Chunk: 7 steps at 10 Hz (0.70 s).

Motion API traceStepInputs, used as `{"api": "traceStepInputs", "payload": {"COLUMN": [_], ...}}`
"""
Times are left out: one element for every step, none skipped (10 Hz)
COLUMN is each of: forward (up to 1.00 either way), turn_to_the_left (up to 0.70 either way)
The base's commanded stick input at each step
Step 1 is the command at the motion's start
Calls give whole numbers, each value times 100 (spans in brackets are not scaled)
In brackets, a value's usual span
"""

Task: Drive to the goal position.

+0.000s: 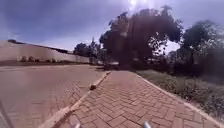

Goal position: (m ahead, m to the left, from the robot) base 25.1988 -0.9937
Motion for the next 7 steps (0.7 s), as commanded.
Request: {"api": "traceStepInputs", "payload": {"forward": [70, 70, 70, 70, 70, 70, 70], "turn_to_the_left": [0, 0, 0, 0, 0, 0, 0]}}
